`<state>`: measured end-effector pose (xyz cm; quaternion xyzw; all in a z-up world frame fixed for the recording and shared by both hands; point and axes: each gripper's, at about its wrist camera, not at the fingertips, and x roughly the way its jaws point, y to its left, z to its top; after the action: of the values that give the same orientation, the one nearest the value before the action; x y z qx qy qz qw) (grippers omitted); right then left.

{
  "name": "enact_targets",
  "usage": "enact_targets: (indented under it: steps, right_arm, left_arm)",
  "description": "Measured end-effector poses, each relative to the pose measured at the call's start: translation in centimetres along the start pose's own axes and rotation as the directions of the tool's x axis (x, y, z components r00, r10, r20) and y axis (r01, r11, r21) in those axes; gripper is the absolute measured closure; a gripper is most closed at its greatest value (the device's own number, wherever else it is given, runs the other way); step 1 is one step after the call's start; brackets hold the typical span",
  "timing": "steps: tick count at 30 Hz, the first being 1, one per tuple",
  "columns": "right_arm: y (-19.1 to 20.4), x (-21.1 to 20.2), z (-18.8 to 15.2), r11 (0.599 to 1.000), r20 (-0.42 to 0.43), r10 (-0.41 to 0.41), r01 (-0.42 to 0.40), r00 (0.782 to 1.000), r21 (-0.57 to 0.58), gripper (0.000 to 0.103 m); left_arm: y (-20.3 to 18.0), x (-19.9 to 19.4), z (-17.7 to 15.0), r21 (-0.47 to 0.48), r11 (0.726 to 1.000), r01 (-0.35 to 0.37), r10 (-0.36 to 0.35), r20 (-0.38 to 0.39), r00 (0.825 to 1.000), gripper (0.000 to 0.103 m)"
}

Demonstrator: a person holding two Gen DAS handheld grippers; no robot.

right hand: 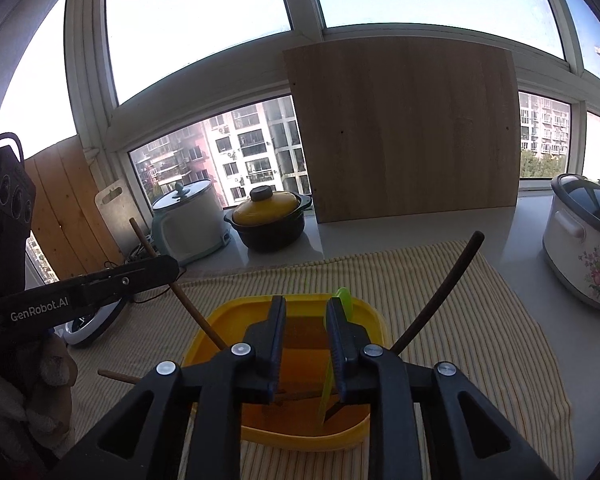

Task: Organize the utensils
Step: 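Open both grippers to drop the chopstick and green spoon into the bin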

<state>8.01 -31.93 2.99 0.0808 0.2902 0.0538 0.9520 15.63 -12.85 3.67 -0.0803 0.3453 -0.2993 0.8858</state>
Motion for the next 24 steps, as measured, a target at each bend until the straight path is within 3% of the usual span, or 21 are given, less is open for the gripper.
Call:
enact_targets:
  steps: [9,24]
  right_arm:
    - [1.5,-1.3,-0.7,0.998,0.0,0.003,-0.003,1.0,-0.064,0.073]
    - [5.9,-3.9,-3.2,0.981,-0.042,0.109,-0.114,0.993,-0.156,0.073]
  left_arm:
    - [0.5,-2.0,-0.8,0.015,1.0,-0.02,0.019,0.029,0.999,0.094]
    - [6.7,-6.6,-4.1,-0.045,0.99,-0.132,0.134,0.028,0.991,0.094]
